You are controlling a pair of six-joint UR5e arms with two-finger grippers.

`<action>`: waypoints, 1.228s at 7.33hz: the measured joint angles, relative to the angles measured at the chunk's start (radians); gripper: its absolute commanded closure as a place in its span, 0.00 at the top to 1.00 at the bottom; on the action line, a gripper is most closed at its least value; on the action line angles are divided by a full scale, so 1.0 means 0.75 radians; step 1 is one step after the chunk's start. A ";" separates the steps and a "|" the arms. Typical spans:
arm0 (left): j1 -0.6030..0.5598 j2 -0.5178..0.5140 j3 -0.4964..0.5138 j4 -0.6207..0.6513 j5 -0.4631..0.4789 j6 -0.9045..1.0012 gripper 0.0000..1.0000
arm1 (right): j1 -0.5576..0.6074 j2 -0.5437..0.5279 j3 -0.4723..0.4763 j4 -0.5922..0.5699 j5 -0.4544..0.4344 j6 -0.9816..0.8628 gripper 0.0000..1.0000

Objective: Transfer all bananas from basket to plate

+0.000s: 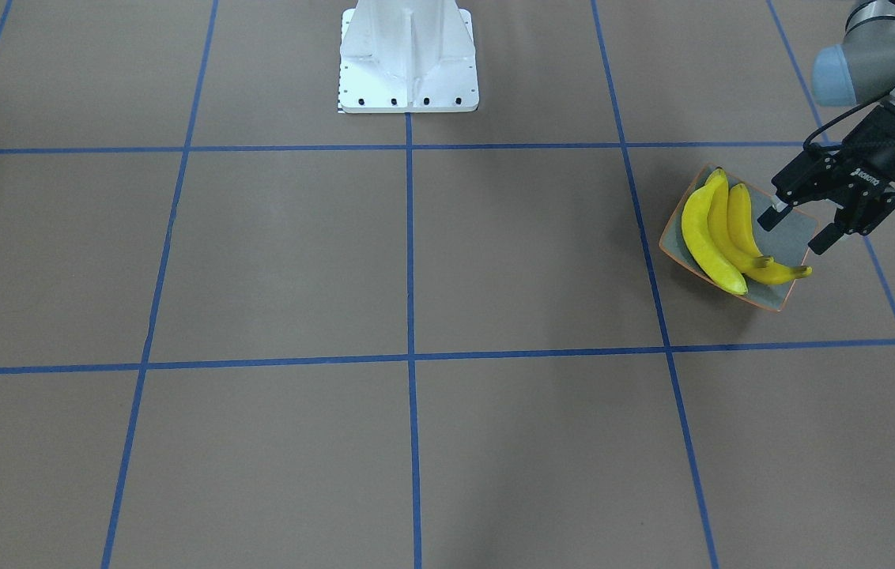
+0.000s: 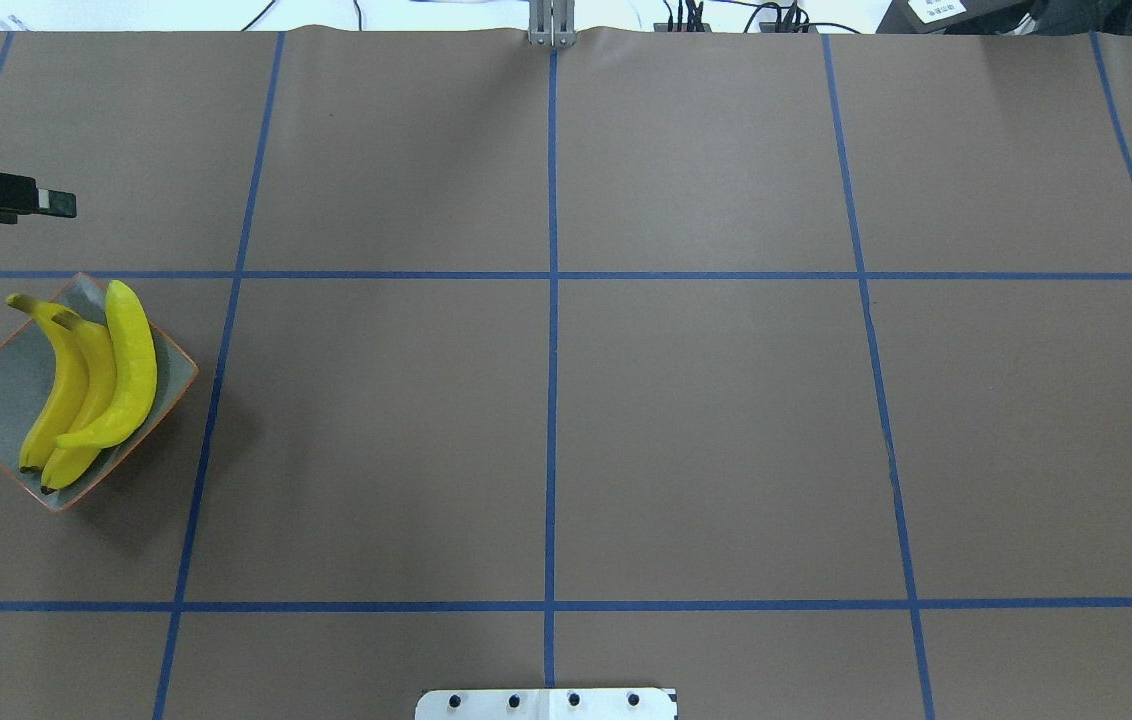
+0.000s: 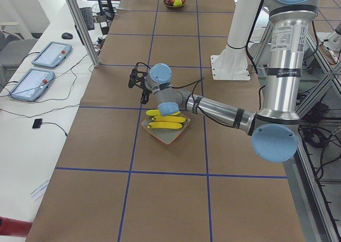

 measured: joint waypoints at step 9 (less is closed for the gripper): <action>0.146 -0.177 -0.051 -0.005 0.011 -0.048 1.00 | -0.266 0.240 0.409 -0.082 0.003 1.528 0.00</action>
